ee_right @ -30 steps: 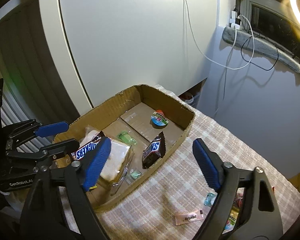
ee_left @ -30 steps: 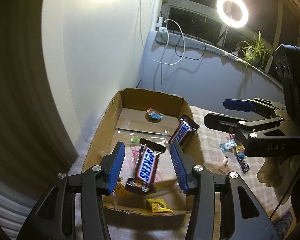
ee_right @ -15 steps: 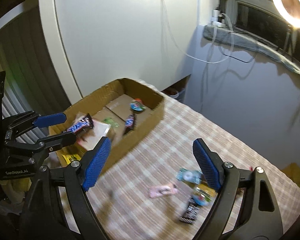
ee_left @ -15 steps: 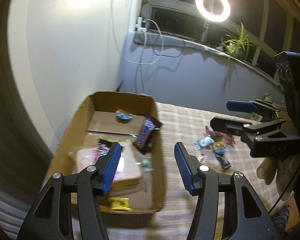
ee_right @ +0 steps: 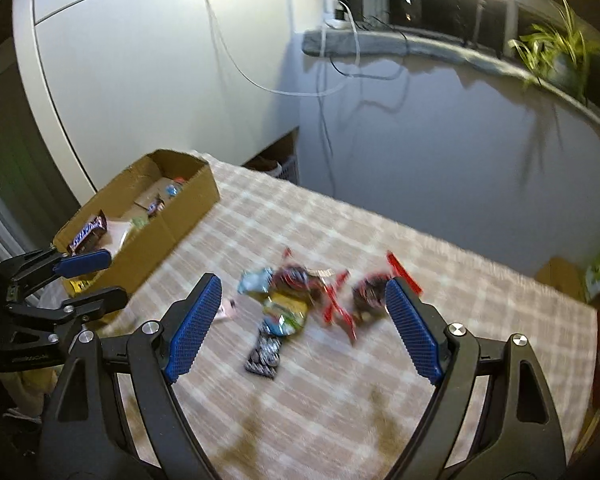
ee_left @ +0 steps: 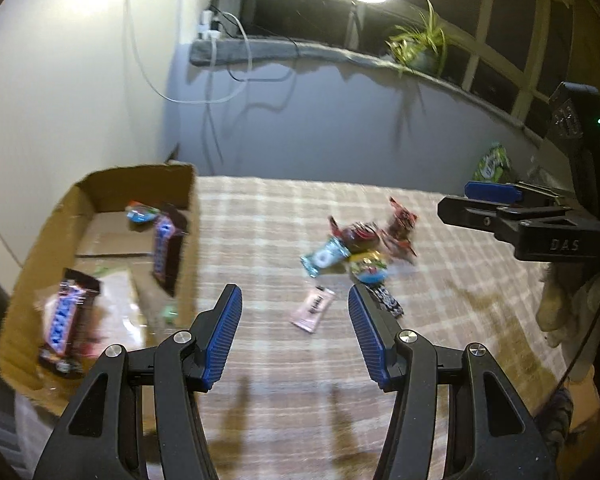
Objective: Organize snacks
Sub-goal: 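Open both tools over the box and move them back to the pile, then grasp the pink candy with the left tool while the right tool grasps the black packet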
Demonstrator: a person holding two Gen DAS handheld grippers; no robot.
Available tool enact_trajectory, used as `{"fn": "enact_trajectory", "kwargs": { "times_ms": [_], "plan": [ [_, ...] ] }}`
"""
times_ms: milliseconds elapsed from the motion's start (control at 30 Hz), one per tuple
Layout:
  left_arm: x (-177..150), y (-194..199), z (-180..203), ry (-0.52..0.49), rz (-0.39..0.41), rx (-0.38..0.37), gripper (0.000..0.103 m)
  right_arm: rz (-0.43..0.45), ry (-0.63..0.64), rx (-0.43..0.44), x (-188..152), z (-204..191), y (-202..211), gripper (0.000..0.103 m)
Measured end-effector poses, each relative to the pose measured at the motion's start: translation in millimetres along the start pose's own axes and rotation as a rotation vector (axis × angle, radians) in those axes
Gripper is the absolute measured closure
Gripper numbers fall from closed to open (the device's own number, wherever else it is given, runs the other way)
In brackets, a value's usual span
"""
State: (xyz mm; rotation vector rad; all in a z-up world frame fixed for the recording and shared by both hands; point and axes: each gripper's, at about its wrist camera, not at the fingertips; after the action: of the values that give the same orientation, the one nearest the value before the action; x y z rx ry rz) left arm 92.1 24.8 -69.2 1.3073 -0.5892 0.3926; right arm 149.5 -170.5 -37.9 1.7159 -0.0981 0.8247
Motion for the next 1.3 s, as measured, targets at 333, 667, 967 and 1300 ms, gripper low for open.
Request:
{"fn": "enact_trajectory", "kwargs": {
  "times_ms": [333, 667, 967, 1300],
  "plan": [
    [-3.5, -44.2, 17.2, -0.035, -0.120, -0.044, 0.068, -0.099, -0.042, 0.083, -36.2, -1.1, -31.0, 0.026],
    [-4.1, -71.8, 15.5, -0.066, -0.180, -0.018, 0.072, -0.221, -0.043, 0.136, -41.3, -8.7, -78.6, 0.054],
    [-2.0, -85.7, 16.2, -0.102, -0.192, 0.000, 0.072, -0.255, -0.008, 0.124, -39.1, -16.6, -94.2, 0.056],
    [2.0, -93.1, 27.2, -0.172, -0.186, 0.003, 0.084, -0.291, 0.074, 0.047, -41.8, -29.6, -99.2, 0.075]
  ]
}}
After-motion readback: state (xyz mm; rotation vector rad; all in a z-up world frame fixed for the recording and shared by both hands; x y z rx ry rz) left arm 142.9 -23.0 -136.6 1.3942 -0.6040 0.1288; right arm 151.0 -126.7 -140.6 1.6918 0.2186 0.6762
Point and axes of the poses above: each gripper's, at about its wrist camera, not at the fingertips, and y roughly against the way its jaws point, z to its right, x to its top, and after that the axes turned 8 degrees about -z, right-handed
